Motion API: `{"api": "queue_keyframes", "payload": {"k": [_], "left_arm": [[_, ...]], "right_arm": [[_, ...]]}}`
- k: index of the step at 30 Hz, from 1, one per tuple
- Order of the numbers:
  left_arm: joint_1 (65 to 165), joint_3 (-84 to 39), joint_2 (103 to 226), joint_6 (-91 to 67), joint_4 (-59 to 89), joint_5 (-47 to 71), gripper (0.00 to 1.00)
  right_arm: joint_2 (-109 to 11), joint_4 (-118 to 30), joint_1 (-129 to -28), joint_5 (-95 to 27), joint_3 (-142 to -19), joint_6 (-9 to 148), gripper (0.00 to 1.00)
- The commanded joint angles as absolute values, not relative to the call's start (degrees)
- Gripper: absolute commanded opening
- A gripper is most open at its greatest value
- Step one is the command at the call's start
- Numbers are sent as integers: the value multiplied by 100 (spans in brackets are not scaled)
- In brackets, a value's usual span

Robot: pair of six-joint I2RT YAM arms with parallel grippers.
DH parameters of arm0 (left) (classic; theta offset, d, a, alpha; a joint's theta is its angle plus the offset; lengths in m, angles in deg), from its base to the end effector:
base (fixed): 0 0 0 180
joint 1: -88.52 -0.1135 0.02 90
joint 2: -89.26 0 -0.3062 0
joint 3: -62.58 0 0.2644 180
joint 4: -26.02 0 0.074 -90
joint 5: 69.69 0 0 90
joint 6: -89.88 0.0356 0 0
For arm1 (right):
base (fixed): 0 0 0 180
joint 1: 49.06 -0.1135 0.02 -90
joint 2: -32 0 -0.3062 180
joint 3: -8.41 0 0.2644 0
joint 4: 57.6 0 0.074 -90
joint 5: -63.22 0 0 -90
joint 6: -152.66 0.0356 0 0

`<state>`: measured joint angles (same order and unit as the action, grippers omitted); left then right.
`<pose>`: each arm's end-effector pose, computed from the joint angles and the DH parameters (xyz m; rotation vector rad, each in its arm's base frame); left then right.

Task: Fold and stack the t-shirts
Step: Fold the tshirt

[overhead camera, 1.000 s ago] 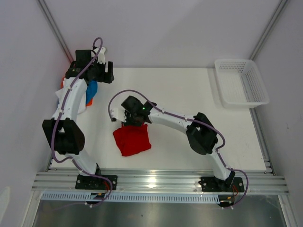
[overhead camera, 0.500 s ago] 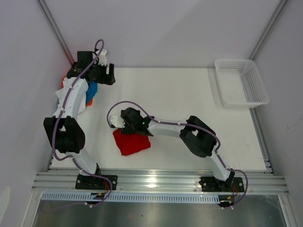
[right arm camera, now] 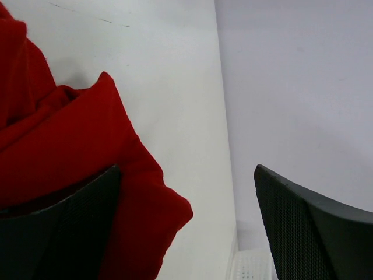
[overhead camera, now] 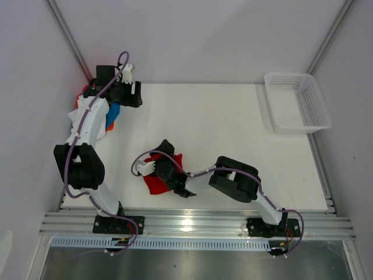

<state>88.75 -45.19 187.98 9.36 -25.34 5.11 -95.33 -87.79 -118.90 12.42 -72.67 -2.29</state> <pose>0.4076 -0.0110 0.3848 0.3275 2.2642 -0.2223 0.1887 0.4486 0.1379 -1.4444 1.1127 -0.5700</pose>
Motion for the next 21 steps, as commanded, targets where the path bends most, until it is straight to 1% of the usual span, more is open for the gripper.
{"api": "queue_keyframes", "payload": {"k": [1,5,10,15,18,21], "left_arm": [[8869,-4511,18489,964,-2542,440,81],[8869,-4432,18401,999,-2603,484,81],[8869,-4327,18287,1026,-2586,563,81],[8869,-4309,18181,1008,-2595,572,82],[8869,-4326,18128,1034,-2621,607,82],[8869,-4283,18093,1034,-2621,590,81]], "right_arm": [[-10502,-6954,-12113,1031,-7001,429,99],[-10407,-7364,-12052,1259,-7107,254,99],[-9704,-6979,-11622,1418,-7703,237,99],[-8843,-7857,-11445,1866,-7941,-720,99],[-8325,-7963,-11428,1945,-8090,-1230,99],[-8051,-7981,-11428,2068,-8275,-1644,99]]}}
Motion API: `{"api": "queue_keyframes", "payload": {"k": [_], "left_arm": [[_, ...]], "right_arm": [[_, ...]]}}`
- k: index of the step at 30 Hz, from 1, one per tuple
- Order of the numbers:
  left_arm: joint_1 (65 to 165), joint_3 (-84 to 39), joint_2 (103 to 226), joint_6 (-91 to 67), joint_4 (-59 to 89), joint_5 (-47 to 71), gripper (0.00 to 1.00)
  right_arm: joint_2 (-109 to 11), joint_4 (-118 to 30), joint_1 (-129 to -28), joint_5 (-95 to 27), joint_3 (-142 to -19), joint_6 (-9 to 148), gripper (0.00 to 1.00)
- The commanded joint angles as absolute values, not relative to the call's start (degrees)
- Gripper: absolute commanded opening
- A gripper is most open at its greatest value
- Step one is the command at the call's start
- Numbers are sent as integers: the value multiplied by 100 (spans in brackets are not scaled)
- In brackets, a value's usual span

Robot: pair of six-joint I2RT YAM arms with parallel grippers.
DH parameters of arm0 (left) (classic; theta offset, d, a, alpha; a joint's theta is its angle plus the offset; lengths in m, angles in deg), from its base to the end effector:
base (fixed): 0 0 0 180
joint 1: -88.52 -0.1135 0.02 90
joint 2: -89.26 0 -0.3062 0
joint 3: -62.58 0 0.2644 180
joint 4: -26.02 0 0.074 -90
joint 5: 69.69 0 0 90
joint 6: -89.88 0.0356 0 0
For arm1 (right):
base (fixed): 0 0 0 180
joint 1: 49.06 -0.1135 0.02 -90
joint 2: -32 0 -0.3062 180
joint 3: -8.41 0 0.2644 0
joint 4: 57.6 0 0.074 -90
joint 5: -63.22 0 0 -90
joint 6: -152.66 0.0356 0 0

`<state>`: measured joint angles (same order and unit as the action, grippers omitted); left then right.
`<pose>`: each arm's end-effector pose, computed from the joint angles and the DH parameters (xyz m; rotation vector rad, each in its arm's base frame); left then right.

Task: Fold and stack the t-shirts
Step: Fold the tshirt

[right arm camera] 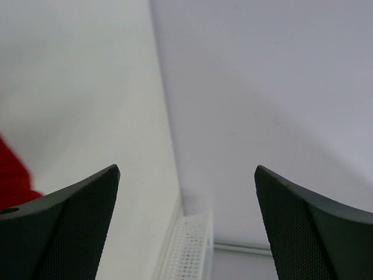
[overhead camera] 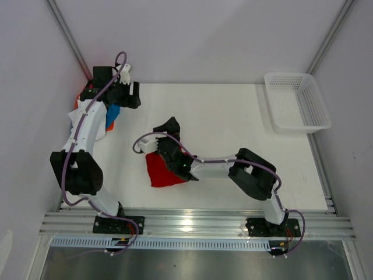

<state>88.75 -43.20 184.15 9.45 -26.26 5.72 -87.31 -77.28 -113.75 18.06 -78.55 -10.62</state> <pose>0.3871 -0.0105 0.3968 0.3246 2.2502 -0.2061 0.2322 0.4323 0.2173 -1.3905 1.1375 -0.8041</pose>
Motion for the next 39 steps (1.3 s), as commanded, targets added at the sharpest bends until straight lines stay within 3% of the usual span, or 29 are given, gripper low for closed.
{"api": "queue_keyframes", "payload": {"k": [1,11,15,19,24,34,39], "left_arm": [[8869,-4265,18093,1026,-2612,581,81],[8869,-4239,18146,1017,-2568,502,81],[8869,-4247,18181,1008,-2568,466,82],[8869,-4274,18225,1025,-2559,431,81],[8869,-4335,18287,1061,-2630,396,82],[8869,-4379,18260,1043,-2639,388,81],[8895,-3506,17596,1262,-2140,71,82]], "right_arm": [[-7902,-8007,-11428,2086,-8302,-1740,99],[-7628,-7964,-11849,2350,-7749,-1927,99],[-8435,-7482,-11999,2227,-7134,-929,99],[-9640,-8271,-12428,2236,-6422,-662,99],[-9615,-6138,-12719,1708,-7036,1140,99],[-9150,-5846,-12299,1796,-7589,1098,99],[-8535,-4284,-11579,1480,-8748,1843,99]]}}
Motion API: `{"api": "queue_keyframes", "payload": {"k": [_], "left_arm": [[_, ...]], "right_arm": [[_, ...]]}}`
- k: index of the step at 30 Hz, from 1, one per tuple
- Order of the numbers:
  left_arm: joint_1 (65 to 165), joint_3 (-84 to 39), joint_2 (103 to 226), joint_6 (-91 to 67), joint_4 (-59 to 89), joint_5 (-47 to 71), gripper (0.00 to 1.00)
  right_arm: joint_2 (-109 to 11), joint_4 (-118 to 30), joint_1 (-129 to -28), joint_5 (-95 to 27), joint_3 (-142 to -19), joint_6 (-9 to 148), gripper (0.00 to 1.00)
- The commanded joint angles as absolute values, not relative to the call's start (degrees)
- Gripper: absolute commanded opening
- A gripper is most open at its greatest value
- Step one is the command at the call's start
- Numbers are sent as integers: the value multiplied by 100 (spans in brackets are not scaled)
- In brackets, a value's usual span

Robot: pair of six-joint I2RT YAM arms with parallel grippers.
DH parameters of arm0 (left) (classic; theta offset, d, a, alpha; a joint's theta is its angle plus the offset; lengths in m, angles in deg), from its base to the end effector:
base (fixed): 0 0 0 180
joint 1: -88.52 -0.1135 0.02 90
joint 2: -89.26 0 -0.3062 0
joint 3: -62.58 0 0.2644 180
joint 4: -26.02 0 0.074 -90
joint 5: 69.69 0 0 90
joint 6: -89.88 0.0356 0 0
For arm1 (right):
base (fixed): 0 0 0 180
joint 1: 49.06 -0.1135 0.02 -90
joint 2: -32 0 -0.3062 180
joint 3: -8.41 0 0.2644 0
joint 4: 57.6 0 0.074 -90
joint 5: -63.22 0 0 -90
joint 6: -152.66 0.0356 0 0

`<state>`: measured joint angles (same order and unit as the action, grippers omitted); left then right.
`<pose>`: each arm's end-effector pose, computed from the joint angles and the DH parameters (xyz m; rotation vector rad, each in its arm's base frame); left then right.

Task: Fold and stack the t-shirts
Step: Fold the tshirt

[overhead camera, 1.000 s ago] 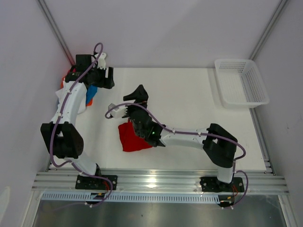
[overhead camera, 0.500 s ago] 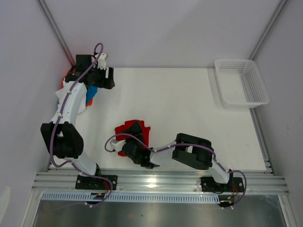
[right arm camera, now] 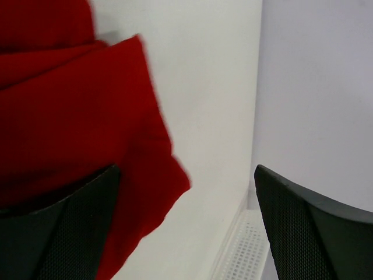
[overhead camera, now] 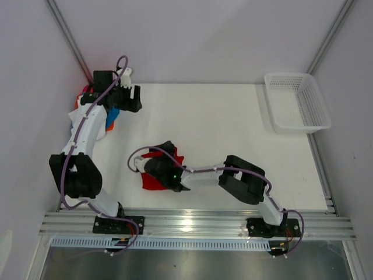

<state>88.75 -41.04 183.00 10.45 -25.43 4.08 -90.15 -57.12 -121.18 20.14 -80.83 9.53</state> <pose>0.3813 -0.0115 0.3926 0.3581 2.2435 -0.2301 0.1743 0.4555 0.1750 -1.5334 1.3111 -0.6664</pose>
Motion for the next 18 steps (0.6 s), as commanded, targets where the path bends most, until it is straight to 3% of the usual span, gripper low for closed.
{"api": "queue_keyframes", "payload": {"k": [1,5,7,13,18], "left_arm": [[8913,-3344,17409,1315,-1929,106,82],[8940,-2824,16802,1500,-1637,45,83],[8948,-2622,16573,1526,-1628,114,83],[8948,-2402,16038,1483,-1558,571,84],[8869,-2674,15606,1096,-1487,1204,85]], "right_arm": [[-8421,-3863,-11447,1184,-9333,2062,99],[-8042,-1939,-10761,235,-10767,3082,99],[-7972,-1820,-10637,179,-10912,3155,99],[-7559,-1486,-11135,205,-10439,3172,99],[-7540,-2390,-11954,899,-9086,2689,99]]}}
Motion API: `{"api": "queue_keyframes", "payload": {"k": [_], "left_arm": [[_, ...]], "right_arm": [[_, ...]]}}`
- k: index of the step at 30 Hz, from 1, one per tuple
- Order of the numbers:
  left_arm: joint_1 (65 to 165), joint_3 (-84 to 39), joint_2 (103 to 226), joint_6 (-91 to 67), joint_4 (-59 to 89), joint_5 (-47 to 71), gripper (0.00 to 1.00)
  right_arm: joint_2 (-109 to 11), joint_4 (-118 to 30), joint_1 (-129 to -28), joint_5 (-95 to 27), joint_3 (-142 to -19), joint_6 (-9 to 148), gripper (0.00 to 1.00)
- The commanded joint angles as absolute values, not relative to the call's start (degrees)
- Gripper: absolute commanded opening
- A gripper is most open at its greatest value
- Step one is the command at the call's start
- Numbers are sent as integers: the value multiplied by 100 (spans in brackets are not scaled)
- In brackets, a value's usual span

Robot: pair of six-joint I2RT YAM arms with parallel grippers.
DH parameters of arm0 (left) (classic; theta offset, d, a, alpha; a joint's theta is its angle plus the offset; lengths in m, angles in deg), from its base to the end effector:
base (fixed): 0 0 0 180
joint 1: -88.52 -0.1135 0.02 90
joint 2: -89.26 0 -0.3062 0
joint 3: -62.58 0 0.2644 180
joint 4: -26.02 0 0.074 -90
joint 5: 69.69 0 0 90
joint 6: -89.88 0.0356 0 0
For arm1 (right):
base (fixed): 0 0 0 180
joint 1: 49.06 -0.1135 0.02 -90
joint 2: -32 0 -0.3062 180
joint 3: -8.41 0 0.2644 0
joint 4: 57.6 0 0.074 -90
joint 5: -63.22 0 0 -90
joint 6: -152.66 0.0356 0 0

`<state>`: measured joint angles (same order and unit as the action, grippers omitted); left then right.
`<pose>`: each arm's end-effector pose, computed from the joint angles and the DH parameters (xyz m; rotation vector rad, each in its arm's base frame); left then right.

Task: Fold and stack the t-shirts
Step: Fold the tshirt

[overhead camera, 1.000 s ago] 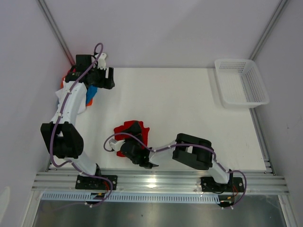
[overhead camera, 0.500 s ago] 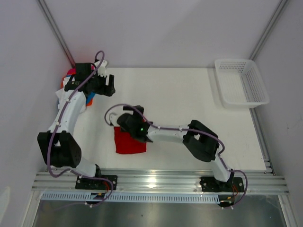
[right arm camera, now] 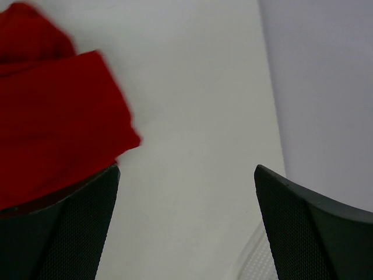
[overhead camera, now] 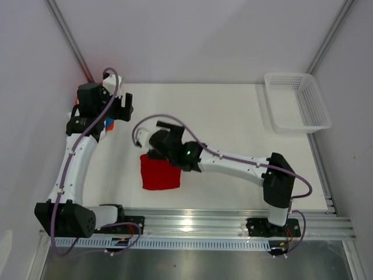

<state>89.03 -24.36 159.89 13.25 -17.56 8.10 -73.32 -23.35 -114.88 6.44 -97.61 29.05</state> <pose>0.2688 -0.0099 0.4268 0.3770 2.0008 -0.0772 0.2028 0.4041 0.3547 -1.3432 1.5661 -0.2805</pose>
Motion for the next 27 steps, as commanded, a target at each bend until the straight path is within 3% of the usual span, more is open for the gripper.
{"api": "queue_keyframes", "payload": {"k": [1,7,13,22,27], "left_arm": [[8713,-2831,15580,1044,-1592,1274,85],[8658,-3228,15369,1139,-1918,1416,85],[8562,-3026,15184,1201,-1979,1390,85],[8553,-2947,15193,1298,-2050,1231,86],[8553,-2850,15158,1324,-1997,1161,86]], "right_arm": [[-7619,-2626,-12059,926,-8962,2610,99],[-8671,-4583,-12412,1312,-7891,1741,99],[-10025,-6186,-11877,1506,-7808,694,99],[-10573,-5486,-11068,1243,-9303,781,99],[-10232,-4696,-10944,963,-9969,1325,99]]}}
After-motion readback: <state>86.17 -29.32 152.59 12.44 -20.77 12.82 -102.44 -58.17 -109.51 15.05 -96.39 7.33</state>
